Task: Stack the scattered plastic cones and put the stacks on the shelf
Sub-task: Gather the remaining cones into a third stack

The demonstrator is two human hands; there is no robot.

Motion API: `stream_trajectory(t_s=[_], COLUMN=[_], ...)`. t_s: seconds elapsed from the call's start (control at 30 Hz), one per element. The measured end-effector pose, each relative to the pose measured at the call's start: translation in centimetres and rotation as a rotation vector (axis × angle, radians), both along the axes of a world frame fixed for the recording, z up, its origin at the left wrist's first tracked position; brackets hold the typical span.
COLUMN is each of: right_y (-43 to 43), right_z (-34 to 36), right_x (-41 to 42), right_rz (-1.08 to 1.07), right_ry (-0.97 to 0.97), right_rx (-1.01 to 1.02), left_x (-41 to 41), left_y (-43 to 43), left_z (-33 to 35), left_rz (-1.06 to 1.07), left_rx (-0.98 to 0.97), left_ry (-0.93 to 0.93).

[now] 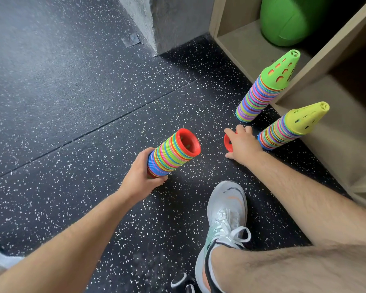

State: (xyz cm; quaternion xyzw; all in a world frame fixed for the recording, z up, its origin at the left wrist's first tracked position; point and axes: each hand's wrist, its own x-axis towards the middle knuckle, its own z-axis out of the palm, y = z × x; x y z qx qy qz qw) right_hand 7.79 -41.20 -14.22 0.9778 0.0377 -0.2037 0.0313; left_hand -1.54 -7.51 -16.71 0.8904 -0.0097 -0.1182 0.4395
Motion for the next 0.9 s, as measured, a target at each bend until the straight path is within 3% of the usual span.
stream_trajectory(t_s=[0.07, 0.13, 0.27, 0.37, 0.47, 0.53, 0.67, 0.77, 0.9], right_y=[0.2, 0.7, 4.1, 7.4, 9.9, 10.1, 9.1, 8.9, 9.1], right_z=[0.4, 1.5, 6.2, 10.0, 10.9, 10.5, 9.7, 9.3, 8.6], right_x=[0.0, -0.3, -0.7, -1.9, -3.2, -3.1, -2.3, -1.7, -1.1], right_rz=[0.019, 0.004, -0.323, -0.326, -0.190, -0.219, -0.242, -0.143, 0.037], right_ry=[-0.005, -0.116, -0.475, -0.466, -0.230, -0.074, -0.023, -0.021, 0.227], right_rx=[0.002, 0.138, 0.936, 1.376, 1.325, 1.357, 1.343, 1.123, 0.935], left_x=[0.1, 0.0, 0.0, -0.1, -0.1, 0.3, 1.0, 0.9, 0.7], left_y=[0.0, 0.0, 0.1, 0.2, 0.3, 0.4, 0.8, 0.6, 0.2], left_z=[0.0, 0.1, 0.2, 0.1, 0.0, 0.0, 0.1, 0.1, -0.1], left_rz=[0.000, 0.000, 0.001, -0.007, 0.008, 0.059, 0.099, 0.060, 0.003], left_rx=[-0.007, -0.016, -0.038, -0.056, -0.075, -0.130, -0.174, -0.135, -0.080], left_ry=[0.003, 0.004, 0.009, 0.004, 0.009, 0.025, 0.064, 0.062, 0.031])
